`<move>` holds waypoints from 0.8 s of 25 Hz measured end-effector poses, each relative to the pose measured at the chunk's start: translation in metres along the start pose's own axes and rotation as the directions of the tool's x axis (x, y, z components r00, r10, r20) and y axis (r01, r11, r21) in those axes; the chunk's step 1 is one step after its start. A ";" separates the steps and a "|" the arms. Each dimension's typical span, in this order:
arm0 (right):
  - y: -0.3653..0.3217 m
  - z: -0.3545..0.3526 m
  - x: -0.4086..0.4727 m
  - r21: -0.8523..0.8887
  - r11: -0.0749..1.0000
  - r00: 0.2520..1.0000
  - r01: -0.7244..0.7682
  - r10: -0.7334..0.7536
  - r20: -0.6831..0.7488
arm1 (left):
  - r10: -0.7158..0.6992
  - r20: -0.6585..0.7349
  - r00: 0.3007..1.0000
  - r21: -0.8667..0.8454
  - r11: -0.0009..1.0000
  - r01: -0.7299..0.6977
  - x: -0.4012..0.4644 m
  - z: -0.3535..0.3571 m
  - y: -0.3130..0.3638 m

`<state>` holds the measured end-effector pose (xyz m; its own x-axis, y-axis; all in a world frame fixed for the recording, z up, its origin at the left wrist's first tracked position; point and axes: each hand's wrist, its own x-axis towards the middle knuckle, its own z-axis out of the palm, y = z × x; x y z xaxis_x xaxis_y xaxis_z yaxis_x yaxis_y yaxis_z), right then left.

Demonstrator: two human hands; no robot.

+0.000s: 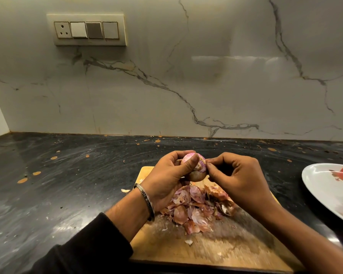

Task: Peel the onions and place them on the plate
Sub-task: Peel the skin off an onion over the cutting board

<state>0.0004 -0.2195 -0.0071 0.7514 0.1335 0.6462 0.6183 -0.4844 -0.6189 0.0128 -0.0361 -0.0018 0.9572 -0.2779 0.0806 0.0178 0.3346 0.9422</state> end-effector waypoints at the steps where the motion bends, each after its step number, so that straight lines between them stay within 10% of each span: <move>1: 0.001 0.000 0.000 -0.001 1.000 1.000 -0.008 0.008 -0.006 | -0.003 -0.003 1.000 0.004 1.000 0.003 0.000 0.000 0.000; 20: 0.005 0.005 -0.001 -0.108 0.994 0.999 -0.012 0.007 -0.053 | 0.029 -0.060 0.998 0.165 0.986 -0.018 -0.001 0.002 -0.004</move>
<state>0.0044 -0.2174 -0.0132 0.7421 0.0840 0.6650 0.5804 -0.5767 -0.5749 0.0113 -0.0395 -0.0047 0.9730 -0.2134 0.0877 -0.0477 0.1860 0.9814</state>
